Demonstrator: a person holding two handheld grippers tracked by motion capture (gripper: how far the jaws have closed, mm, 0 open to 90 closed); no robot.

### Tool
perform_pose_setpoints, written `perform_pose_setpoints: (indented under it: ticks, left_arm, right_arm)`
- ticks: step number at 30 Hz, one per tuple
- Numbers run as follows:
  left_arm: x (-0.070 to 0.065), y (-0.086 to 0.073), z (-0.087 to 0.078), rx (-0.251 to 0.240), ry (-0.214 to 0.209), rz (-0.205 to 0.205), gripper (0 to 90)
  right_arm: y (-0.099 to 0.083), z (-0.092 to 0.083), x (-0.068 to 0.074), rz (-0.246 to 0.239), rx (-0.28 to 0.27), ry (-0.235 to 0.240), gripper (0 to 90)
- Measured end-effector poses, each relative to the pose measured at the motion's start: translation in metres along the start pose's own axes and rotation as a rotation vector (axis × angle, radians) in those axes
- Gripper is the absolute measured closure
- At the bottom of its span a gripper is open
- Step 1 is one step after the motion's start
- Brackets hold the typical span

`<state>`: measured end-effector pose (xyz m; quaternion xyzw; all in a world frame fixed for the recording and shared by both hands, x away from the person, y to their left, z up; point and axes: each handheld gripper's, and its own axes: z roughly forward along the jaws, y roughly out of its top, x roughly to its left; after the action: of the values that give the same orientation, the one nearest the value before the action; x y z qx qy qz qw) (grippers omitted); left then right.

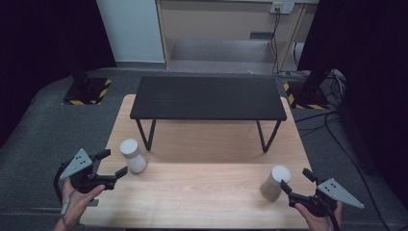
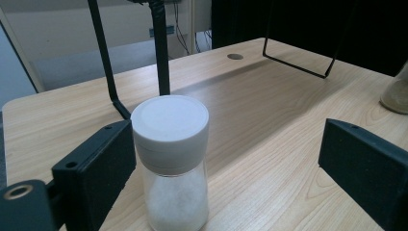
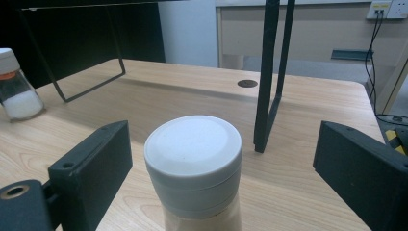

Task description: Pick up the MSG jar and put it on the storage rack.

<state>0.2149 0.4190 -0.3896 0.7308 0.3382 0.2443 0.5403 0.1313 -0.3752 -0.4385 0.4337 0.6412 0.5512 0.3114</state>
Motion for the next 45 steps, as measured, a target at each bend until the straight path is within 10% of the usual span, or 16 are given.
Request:
perform_pose_setpoints:
  ticks: [45]
  left_arm:
    - [-0.0033,0.0014,0.0011,0.02,0.014,0.012,4.5]
  right_arm:
    - [-0.0007,-0.0013,-0.0006,-0.008,-0.011,0.014,7.6]
